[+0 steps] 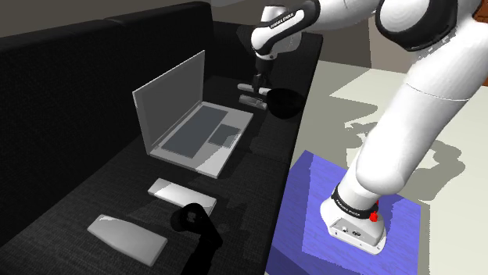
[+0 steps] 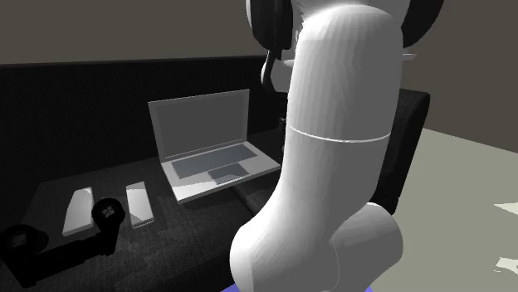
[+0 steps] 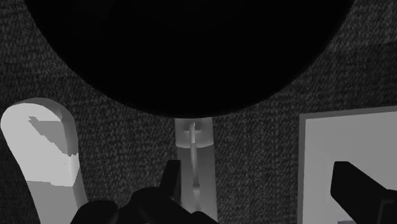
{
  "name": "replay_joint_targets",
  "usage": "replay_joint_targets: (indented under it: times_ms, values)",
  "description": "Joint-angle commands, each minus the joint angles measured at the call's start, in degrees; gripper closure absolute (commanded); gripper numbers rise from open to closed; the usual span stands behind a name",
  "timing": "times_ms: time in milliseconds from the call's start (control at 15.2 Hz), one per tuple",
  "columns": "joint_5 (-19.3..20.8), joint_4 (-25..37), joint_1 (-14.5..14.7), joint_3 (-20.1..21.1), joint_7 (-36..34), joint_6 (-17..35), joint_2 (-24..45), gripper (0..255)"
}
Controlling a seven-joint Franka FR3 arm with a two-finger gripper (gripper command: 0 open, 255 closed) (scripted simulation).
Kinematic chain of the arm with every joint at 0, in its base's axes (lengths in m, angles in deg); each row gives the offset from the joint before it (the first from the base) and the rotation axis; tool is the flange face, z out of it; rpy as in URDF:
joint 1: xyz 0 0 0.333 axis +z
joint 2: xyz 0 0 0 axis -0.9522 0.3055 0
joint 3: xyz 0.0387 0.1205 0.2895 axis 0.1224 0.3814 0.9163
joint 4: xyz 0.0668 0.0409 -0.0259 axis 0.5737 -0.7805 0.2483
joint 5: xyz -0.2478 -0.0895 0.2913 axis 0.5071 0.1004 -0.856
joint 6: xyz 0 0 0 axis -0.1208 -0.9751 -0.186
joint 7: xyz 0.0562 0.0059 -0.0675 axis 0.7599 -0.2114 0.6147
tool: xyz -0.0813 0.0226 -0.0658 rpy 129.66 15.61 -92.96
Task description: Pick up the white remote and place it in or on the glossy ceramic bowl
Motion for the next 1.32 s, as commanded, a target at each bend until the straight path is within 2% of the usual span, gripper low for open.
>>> replay_joint_targets:
  times_ms: [0,264,726,1254]
  values:
    - [-2.7,3.0,-0.5,-0.4,3.9,1.2,5.2,0]
    - [-6.8,9.2,-2.3,0.0,9.7,1.6,13.5,0]
    - [-8.9,7.8,-2.9,0.9,11.0,6.3,17.1,0]
    - [-8.9,7.8,-2.9,0.9,11.0,6.3,17.1,0]
